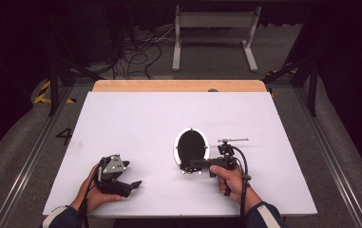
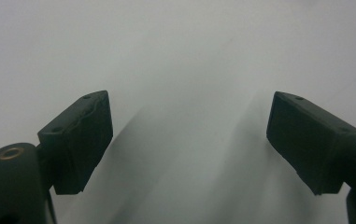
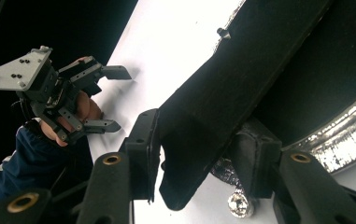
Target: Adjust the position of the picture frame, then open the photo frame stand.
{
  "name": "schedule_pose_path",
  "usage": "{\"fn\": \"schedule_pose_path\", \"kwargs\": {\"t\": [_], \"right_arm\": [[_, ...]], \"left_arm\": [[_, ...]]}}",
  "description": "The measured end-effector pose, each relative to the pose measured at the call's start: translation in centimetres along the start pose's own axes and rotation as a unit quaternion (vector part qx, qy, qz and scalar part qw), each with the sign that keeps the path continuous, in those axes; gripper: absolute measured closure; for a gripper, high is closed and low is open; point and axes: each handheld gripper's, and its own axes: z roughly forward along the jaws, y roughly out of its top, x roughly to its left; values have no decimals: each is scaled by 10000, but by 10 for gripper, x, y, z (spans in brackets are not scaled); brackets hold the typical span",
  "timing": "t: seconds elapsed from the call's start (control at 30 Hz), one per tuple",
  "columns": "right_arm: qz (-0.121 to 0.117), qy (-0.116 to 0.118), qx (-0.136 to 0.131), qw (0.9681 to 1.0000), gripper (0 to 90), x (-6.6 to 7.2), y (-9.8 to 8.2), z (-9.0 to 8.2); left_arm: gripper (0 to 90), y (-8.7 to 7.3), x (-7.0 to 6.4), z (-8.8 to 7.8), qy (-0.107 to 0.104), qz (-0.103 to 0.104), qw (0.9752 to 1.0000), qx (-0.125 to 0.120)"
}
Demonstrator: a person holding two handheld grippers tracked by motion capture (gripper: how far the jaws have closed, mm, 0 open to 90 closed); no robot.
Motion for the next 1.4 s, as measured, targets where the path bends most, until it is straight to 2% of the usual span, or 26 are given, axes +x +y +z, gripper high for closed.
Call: {"fn": "schedule_pose_path", "kwargs": {"t": [0.13, 0.2, 0.43, 0.63, 1.0, 1.03, 1.13, 1.2, 1.23, 1.27, 1.37, 1.4], "right_arm": [[67, 36, -35, 10000, 545, -2, 3, 2], [83, 52, -46, 9999, 550, -3, 4, 3], [-17, 69, -34, 10000, 597, -5, 4, 3], [-148, 81, -20, 9999, 604, -6, 5, 3], [-276, 35, -71, 9996, 613, -4, 4, 4], [-338, 14, -66, 9994, 614, -3, 4, 4], [-475, -41, -71, 9988, 615, 0, 4, 4], [-627, -93, -97, 9979, 618, 3, 3, 4], [-692, -136, -92, 9975, 618, 4, 3, 4], [-756, -155, -93, 9970, 618, 5, 3, 4], [-868, -182, -129, 9960, 622, 7, 2, 4], [-905, -181, -126, 9957, 626, 7, 1, 3]], "left_arm": [[159, 6, 4, 3, -81, -64, 9999, -99], [168, 11, 7, 5, -224, -122, 9994, -227], [189, 32, 22, 20, -361, -307, 9976, -502], [188, 46, 28, 30, -383, -300, 9974, -524], [185, 58, 30, 46, -526, -286, 9970, -487], [183, 59, 29, 48, -553, -336, 9967, -483], [182, 64, 28, 55, -511, -281, 9973, -453], [184, 68, 27, 61, -616, -339, 9967, -399], [184, 70, 28, 63, -629, -243, 9970, -385], [184, 72, 27, 65, -656, -314, 9965, -420], [194, 78, 28, 68, -675, -325, 9958, -529], [205, 79, 29, 69, -612, -333, 9959, -570]]}}
